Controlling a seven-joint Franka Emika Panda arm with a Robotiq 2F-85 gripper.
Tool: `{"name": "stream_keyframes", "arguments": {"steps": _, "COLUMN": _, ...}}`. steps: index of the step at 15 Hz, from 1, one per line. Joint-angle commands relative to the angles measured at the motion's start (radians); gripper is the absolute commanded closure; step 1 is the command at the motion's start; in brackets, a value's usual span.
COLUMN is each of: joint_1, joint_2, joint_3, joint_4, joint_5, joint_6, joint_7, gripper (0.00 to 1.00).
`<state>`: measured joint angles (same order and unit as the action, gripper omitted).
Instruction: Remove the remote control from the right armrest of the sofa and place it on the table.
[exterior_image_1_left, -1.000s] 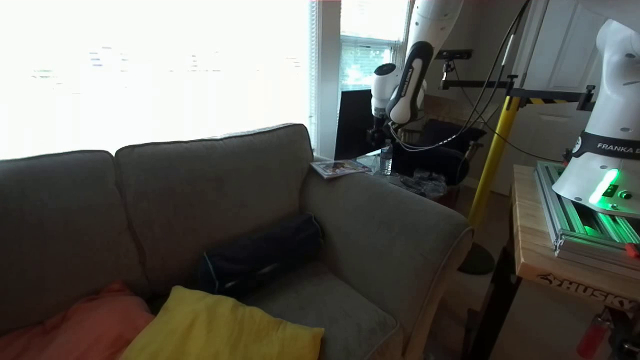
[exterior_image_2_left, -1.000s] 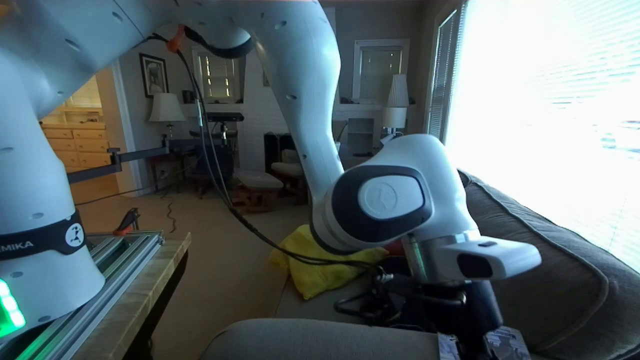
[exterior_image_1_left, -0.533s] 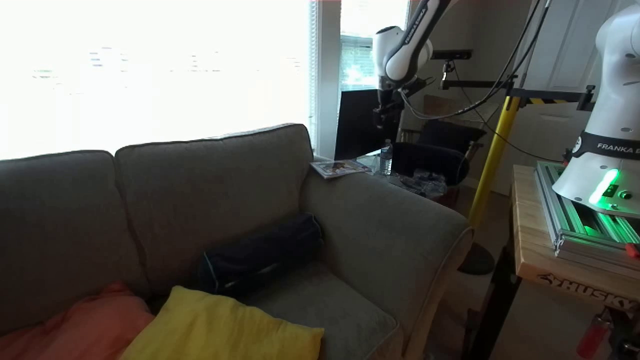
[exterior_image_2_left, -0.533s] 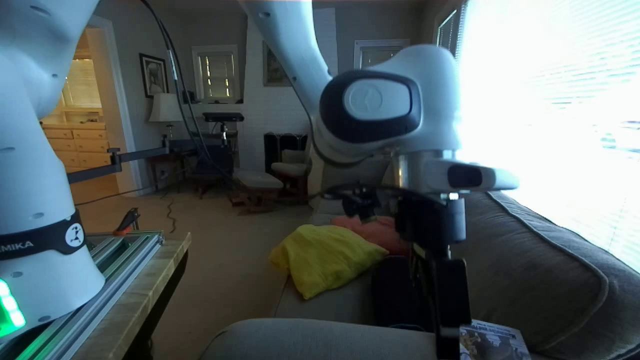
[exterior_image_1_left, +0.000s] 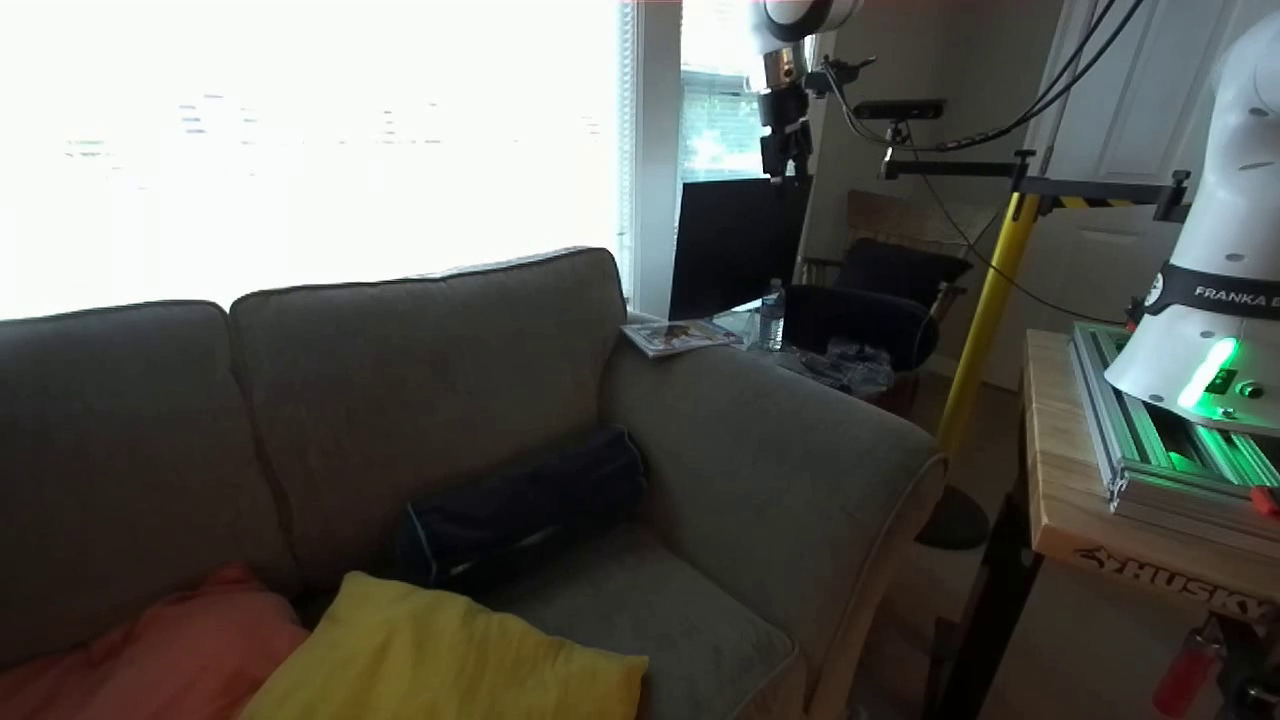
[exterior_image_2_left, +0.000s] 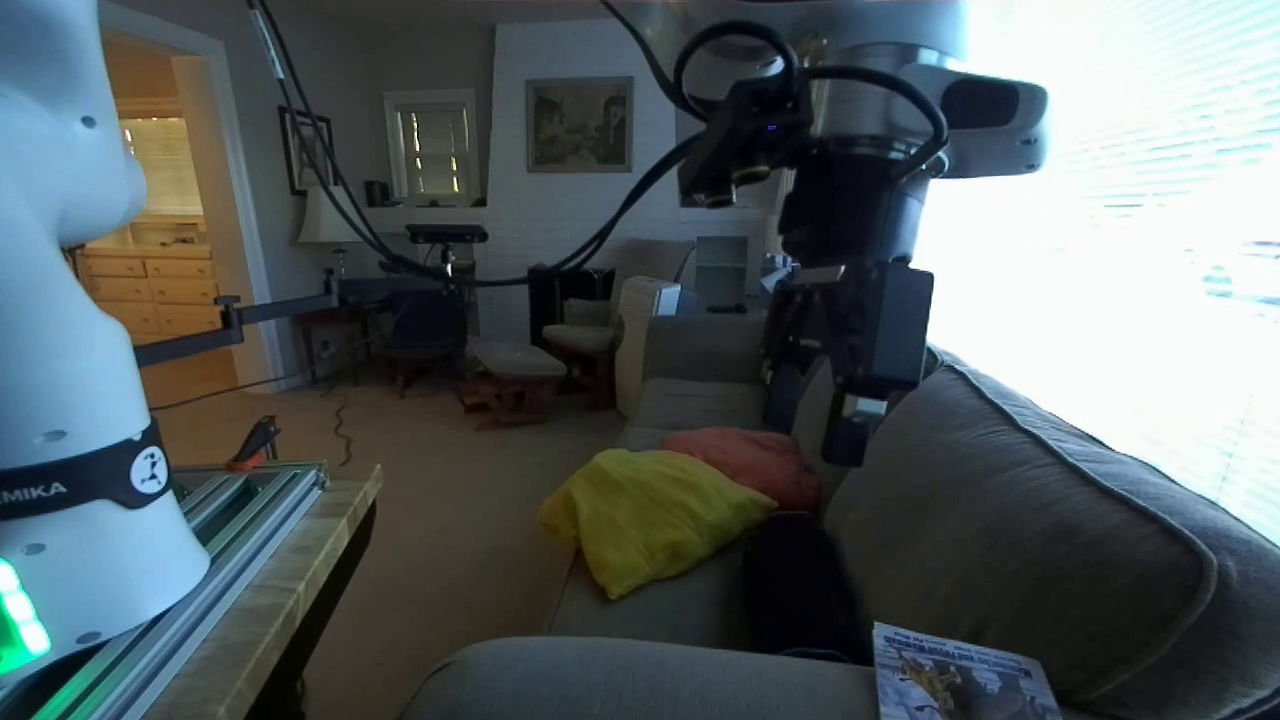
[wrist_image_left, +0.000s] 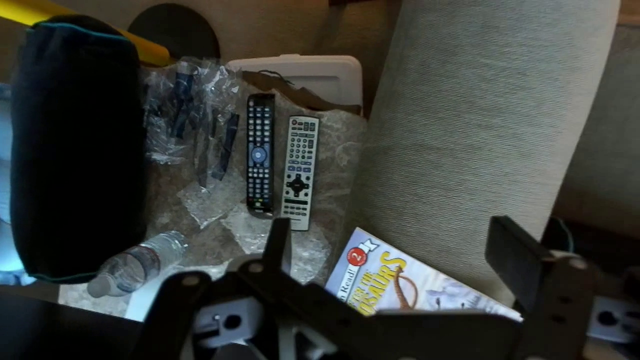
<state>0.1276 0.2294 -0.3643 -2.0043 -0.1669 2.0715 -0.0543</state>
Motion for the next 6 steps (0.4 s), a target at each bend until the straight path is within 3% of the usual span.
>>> {"name": "stream_keyframes", "arguments": {"steps": 1, "joint_1": -0.117, "joint_2": 0.008, "joint_3": 0.14, "joint_4": 0.025, "joint_5": 0.03, "joint_6": -0.007, "joint_7": -0.074, "gripper": 0.0}}
{"name": "stream_keyframes", "arguments": {"steps": 5, "joint_1": -0.171, "joint_2": 0.051, "joint_3": 0.2, "joint_4": -0.029, "joint_5": 0.048, "joint_6": 0.254, "joint_7": 0.025, "gripper": 0.0}}
{"name": "stream_keyframes", "arguments": {"steps": 6, "joint_1": -0.172, "joint_2": 0.025, "joint_3": 0.205, "joint_4": -0.005, "joint_5": 0.017, "joint_6": 0.155, "joint_7": 0.0, "gripper": 0.0}}
